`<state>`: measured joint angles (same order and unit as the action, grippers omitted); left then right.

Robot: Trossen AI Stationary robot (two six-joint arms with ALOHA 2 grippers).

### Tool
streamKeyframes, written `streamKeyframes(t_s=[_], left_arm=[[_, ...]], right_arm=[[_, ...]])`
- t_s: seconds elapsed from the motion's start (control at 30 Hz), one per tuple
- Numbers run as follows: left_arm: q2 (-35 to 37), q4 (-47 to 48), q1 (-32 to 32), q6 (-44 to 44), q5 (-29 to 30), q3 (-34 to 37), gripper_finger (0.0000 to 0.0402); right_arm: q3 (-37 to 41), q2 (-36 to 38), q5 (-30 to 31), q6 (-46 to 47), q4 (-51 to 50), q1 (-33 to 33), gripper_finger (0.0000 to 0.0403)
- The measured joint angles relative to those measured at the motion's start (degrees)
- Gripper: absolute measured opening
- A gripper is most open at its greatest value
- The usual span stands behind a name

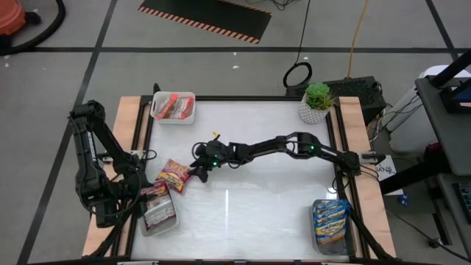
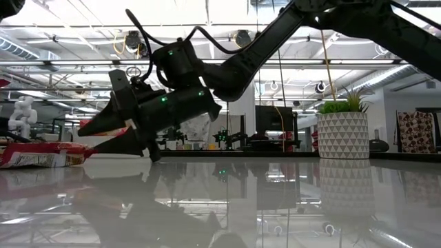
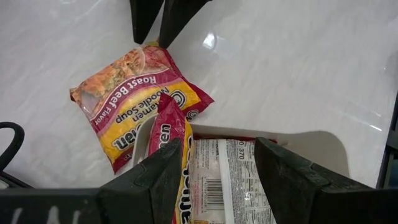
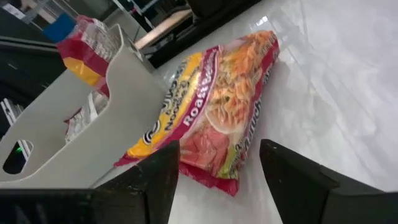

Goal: Sort Maruchan noodles
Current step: Put the red noodle pack into the gray bin

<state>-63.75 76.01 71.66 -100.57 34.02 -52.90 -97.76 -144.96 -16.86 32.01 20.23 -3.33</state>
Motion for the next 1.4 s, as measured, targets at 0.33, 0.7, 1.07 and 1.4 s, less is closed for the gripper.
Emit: streamKeyframes(t_s=[0.33,0.7,1.07,1.4], left_arm=[[0.0,0.0,0.0,0.0,0.0,0.0,0.0205],[0.0,0.0,0.0,-0.1,0.0,0.0,0.0205],[0.0,0.0,0.0,0.0,0.0,0.0,0.0205],[0.0,0.0,0.0,0.4,0.0,0.0,0.0205]], right_arm=[[0.0,0.1,1.8,-1.3,-4.1,0.1,0.0215],[0.0,0.1,6.5,-5.5,-4.9,1.2,0.0214],[0.1,0.0,6.5,-10.6,-4.5,1.2,0.0074],[0.4,3.8,11.8,-15.4,-2.6,1.5,0.0001]])
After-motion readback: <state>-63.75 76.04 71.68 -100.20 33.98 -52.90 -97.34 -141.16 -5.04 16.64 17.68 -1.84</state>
